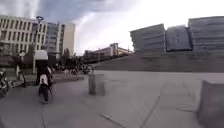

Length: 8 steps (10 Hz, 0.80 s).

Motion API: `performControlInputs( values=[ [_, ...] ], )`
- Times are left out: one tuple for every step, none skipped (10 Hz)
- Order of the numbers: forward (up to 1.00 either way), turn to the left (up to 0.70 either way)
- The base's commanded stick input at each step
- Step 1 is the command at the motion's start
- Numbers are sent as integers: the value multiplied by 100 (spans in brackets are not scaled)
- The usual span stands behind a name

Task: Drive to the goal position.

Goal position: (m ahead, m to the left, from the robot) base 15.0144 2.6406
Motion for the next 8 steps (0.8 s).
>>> performControlInputs(
  values=[
    [85, -20],
    [85, -33],
    [85, -34],
    [85, -34],
    [85, -34],
    [85, -34],
    [85, -34],
    [85, -30]
  ],
)
